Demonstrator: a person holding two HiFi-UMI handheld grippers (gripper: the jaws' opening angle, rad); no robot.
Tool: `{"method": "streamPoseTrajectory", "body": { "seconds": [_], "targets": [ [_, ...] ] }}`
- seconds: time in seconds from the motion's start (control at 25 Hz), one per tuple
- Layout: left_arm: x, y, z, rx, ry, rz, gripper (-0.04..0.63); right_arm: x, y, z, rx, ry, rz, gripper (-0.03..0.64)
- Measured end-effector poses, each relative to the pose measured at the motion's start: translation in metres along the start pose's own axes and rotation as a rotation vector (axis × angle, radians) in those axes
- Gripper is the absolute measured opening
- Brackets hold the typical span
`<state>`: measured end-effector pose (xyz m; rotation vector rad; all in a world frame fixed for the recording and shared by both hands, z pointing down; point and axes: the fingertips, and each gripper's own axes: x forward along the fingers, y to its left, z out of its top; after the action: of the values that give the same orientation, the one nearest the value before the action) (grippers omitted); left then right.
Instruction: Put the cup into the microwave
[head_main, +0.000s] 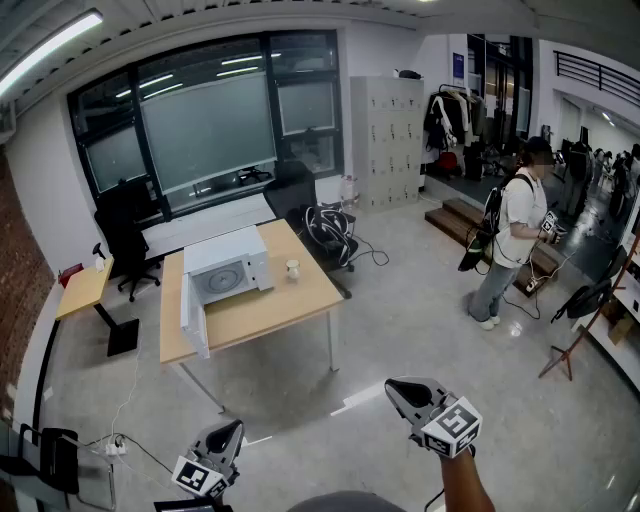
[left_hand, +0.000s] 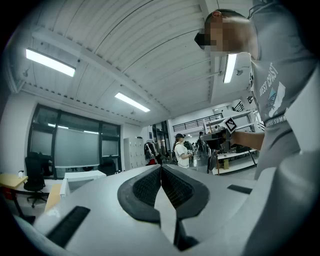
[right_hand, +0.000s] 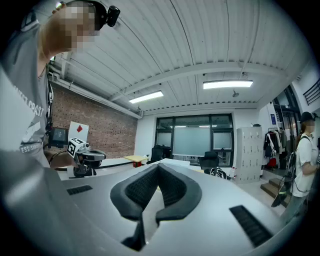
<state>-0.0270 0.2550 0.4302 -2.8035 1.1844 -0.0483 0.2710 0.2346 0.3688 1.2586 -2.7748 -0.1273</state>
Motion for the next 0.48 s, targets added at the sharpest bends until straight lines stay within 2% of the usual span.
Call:
{"method": "streamPoseTrajectory", "body": {
  "seconds": [0.48],
  "targets": [
    [-0.0076, -0.0017, -0.0031, -0.01, 0.007, -0.005, 0.021, -0.0061, 0.0099, -0.0022, 0.025, -0.006, 0.006, 0.017]
  ]
}}
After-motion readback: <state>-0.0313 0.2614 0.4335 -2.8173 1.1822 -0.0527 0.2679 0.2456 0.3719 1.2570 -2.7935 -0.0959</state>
